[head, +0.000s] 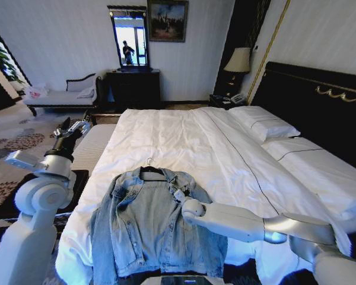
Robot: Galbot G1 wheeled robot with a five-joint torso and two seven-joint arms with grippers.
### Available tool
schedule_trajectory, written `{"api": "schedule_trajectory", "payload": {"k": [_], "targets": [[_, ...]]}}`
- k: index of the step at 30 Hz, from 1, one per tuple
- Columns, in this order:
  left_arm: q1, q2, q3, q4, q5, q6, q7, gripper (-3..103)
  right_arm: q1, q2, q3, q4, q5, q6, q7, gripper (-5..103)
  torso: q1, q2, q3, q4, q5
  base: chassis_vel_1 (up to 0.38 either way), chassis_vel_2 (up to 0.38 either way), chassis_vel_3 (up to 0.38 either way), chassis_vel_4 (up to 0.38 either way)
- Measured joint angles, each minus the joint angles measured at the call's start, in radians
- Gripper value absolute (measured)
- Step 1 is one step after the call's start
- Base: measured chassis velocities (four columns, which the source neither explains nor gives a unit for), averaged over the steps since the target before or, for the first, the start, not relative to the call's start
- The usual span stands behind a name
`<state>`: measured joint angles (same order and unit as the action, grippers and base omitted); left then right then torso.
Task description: Pick up the clothes from the bed and hang them on the clothes hanger.
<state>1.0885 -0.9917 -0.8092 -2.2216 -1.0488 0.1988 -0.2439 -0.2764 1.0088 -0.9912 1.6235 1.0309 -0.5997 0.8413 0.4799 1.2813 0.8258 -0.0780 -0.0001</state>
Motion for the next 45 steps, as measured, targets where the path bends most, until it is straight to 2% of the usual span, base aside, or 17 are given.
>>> {"api": "schedule_trajectory", "payload": {"k": [2,5,6,8,10,13,14,17,18,19,20,22,23,25,33,39,45], "targets": [[0.003,-0.001,-0.001,-0.001,0.000,-0.001,0.000,100,0.002,0.001,0.000,0.008,0.007,0.009,0.001,61,0.000,0.000,0.000,-0.0001,0.0000,0.000,0.000,0.000,0.000],[0.007,-0.001,-0.001,-0.001,0.000,-0.002,0.000,100,0.005,0.002,0.004,0.015,0.017,0.029,0.001,56,0.000,0.000,0.000,-0.0001,0.0000,0.000,0.000,0.000,0.000],[0.007,-0.001,-0.001,-0.001,0.000,-0.002,0.000,100,0.006,0.003,0.006,0.017,0.024,0.034,0.000,50,0.000,0.000,0.000,-0.0001,0.0000,0.000,0.000,0.000,0.000],[0.009,-0.003,0.000,-0.003,0.004,-0.004,-0.002,100,0.007,0.009,0.026,0.019,0.075,0.050,-0.011,39,0.000,0.000,0.000,0.0000,0.0000,0.000,0.000,0.000,0.000],[0.010,-0.004,0.001,-0.004,0.006,-0.004,-0.003,100,0.005,0.013,0.041,0.018,0.102,0.054,-0.019,39,0.000,0.000,0.000,-0.0001,0.0000,0.000,0.000,0.000,0.000],[0.020,-0.006,0.000,-0.011,0.010,-0.004,-0.004,100,-0.001,0.035,0.079,0.011,0.190,0.089,-0.052,23,0.000,0.000,0.000,-0.0003,0.0000,0.000,0.000,0.000,0.000],[0.020,-0.006,0.000,-0.011,0.010,-0.004,-0.004,100,-0.001,0.035,0.079,0.011,0.190,0.089,-0.052,23,0.000,0.000,0.000,-0.0003,0.0000,0.000,0.000,0.000,0.000],[0.034,-0.007,-0.007,-0.018,0.014,-0.005,-0.004,100,0.007,0.087,0.112,-0.005,0.264,0.178,-0.137,7,0.000,0.000,0.000,-0.0002,0.0000,0.000,0.000,0.000,0.000],[0.034,-0.007,-0.007,-0.018,0.014,-0.005,-0.004,100,0.007,0.087,0.112,-0.005,0.264,0.178,-0.137,7,0.000,0.000,0.000,-0.0002,0.0000,0.000,0.000,0.000,0.000],[0.038,-0.008,-0.010,-0.020,0.016,-0.005,-0.004,100,0.015,0.116,0.122,-0.013,0.290,0.200,-0.152,3,0.000,0.000,0.000,0.0000,-0.0002,0.000,0.000,0.000,0.000],[0.038,-0.008,-0.010,-0.021,0.016,-0.005,-0.004,100,0.015,0.118,0.123,-0.013,0.292,0.202,-0.153,3,0.000,0.000,0.000,0.0000,-0.0002,0.000,0.000,0.000,0.000],[0.054,-0.012,-0.020,-0.029,0.017,-0.005,-0.005,100,0.027,0.189,0.155,-0.024,0.362,0.252,-0.159,1,0.000,0.000,0.000,0.0000,-0.0003,0.000,0.000,0.000,0.000],[0.054,-0.012,-0.020,-0.029,0.017,-0.005,-0.005,100,0.027,0.189,0.155,-0.024,0.362,0.252,-0.159,1,0.000,0.000,0.000,0.0000,-0.0003,0.000,0.000,0.000,0.000],[0.068,-0.014,-0.030,-0.036,0.017,-0.006,-0.005,100,0.031,0.234,0.174,-0.039,0.389,0.291,-0.156,1,0.000,0.000,0.000,0.0003,-0.0001,0.000,0.000,0.000,0.000],[0.098,-0.014,-0.059,-0.048,0.011,-0.008,-0.005,100,0.017,0.294,0.159,-0.062,0.403,0.334,-0.153,1,0.000,0.000,0.000,-0.0001,-0.0001,0.000,0.000,0.000,0.000],[0.118,-0.021,-0.070,-0.050,0.010,-0.011,-0.005,100,-0.002,0.335,0.127,-0.109,0.368,0.428,-0.214,1,0.000,0.000,0.000,0.0001,-0.0001,0.000,0.000,0.000,0.000],[0.130,-0.030,-0.069,-0.059,0.012,-0.012,-0.004,100,-0.023,0.369,0.085,-0.188,0.313,0.437,-0.178,1,0.000,0.000,0.000,0.0001,0.0000,0.000,0.000,0.000,0.000]]}}
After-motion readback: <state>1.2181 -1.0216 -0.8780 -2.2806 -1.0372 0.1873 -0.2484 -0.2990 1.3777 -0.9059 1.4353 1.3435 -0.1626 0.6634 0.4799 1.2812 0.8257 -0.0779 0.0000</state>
